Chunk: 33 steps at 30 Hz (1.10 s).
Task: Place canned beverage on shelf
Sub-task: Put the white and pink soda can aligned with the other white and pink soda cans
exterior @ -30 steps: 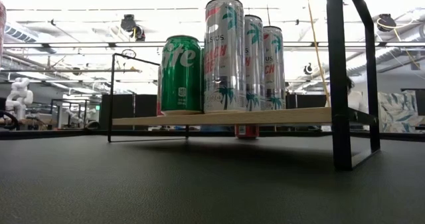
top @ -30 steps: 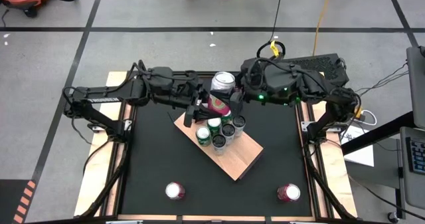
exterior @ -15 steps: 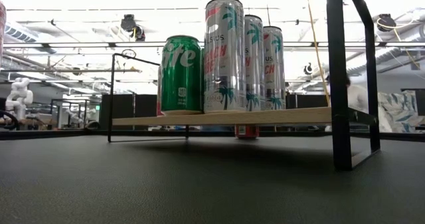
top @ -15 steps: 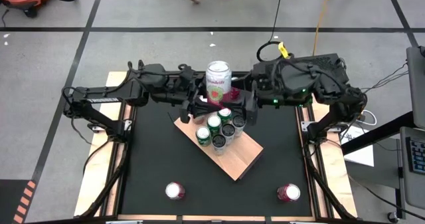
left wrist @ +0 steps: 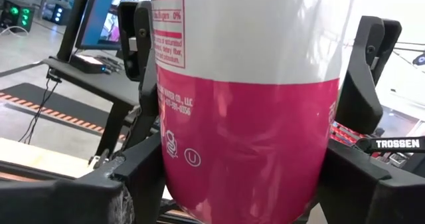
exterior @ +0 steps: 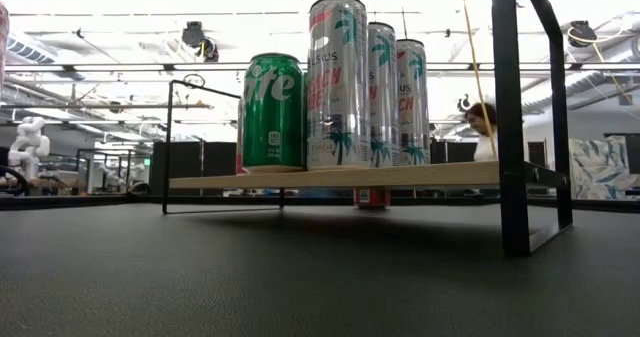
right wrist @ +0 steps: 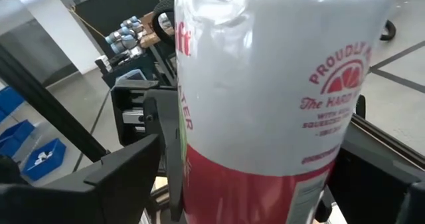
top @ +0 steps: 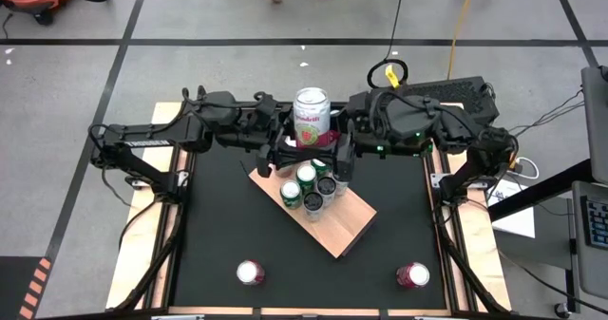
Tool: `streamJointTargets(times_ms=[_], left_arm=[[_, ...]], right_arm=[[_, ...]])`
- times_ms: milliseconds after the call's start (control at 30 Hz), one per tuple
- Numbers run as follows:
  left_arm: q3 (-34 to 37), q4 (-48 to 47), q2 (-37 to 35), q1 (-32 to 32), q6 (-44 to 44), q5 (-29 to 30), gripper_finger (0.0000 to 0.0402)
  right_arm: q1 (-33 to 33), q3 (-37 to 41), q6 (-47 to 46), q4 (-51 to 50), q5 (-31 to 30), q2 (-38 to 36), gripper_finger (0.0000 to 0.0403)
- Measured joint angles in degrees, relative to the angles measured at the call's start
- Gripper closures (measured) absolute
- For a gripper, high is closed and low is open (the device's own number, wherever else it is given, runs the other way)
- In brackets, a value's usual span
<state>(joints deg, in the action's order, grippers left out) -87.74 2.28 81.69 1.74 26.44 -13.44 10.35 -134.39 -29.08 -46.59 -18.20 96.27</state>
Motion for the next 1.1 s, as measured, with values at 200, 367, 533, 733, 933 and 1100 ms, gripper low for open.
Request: streamJointTargets(times_ms=[200, 367, 533, 733, 933, 1100], left_arm=[[0.0, 0.02, 0.0, 0.0, -0.04, 0.01, 0.0106], [0.0, 0.02, 0.0, 0.0, 0.02, -0.03, 0.0106], [0.0, 0.0, 0.0, 0.0, 0.02, -0.08, 0.0106], [0.0, -0.18, 0.0, 0.0, 0.08, -0.05, 0.0106], [0.0, -0.07, 0.0, -0.04, 2.28, 0.86, 0.0095], [0.0, -2.47, -1.23, 0.02, 4.25, 0.85, 0.0054]], right_arm=[[-0.04, 0.0, -0.15, 0.06, 0.02, 0.0, 0.0047], [-0.26, 0.0, -0.17, 0.04, -0.13, 0.29, 0.0081], [-0.5, -0.02, -0.09, 0.22, -1.08, 0.7, 0.0108], [-0.5, -0.02, -0.09, 0.07, -1.31, 0.72, 0.0129], [-0.51, -0.02, -0.47, 0.2, -1.22, 0.74, 0.0132], [-0.52, 0.06, -0.03, -0.07, -1.32, 0.74, 0.0132]])
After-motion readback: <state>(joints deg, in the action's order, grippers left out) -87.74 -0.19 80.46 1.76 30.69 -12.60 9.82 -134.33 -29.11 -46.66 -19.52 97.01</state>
